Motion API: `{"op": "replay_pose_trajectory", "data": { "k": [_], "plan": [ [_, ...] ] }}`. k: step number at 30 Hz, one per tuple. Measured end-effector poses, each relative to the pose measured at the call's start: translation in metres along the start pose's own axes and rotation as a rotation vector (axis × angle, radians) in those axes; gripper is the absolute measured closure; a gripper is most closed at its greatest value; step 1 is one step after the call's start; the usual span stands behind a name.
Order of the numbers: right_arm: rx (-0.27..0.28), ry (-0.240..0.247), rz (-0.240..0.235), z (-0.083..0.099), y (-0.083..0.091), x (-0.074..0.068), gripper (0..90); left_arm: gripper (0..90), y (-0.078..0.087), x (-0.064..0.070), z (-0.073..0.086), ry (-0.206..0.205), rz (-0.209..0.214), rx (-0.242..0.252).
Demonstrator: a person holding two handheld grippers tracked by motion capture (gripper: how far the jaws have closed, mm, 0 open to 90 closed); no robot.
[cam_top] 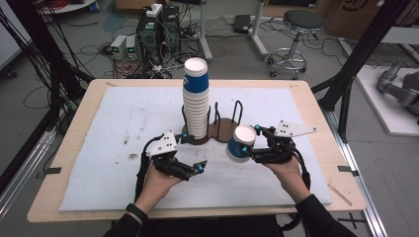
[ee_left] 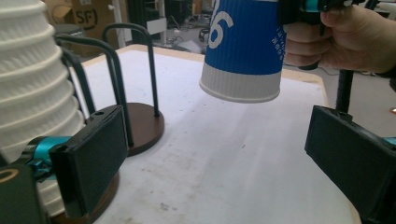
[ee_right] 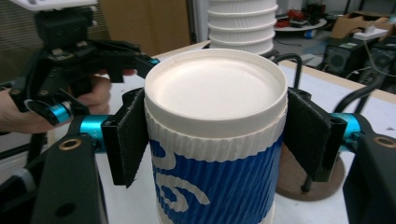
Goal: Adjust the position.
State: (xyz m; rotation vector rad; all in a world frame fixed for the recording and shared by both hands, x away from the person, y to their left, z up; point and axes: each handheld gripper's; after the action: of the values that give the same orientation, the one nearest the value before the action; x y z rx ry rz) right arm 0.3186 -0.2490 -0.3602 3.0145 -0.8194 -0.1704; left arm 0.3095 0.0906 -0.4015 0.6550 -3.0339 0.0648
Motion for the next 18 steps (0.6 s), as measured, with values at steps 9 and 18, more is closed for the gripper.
{"op": "replay_pose_trajectory", "data": {
  "k": [9,18],
  "plan": [
    [0.006,-0.031,-0.077,0.002,-0.004,-0.006,28.6,6.1,-0.026,0.012,0.003,0.015,0.086,-0.026],
    [-0.022,-0.020,-0.139,0.005,-0.014,-0.016,28.6,6.1,-0.052,0.015,0.009,0.068,0.148,-0.035]
  ]
}}
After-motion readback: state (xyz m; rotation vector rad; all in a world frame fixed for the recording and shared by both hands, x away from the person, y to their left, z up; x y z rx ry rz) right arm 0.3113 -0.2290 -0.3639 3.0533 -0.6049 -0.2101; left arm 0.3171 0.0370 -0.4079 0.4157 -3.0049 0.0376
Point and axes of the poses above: each handheld gripper's, and its own axes: y roughly backward along the jaws, z roughly out of its underside, x roughly to its right, and after that the axes turned 14 degrees about x, right-handed
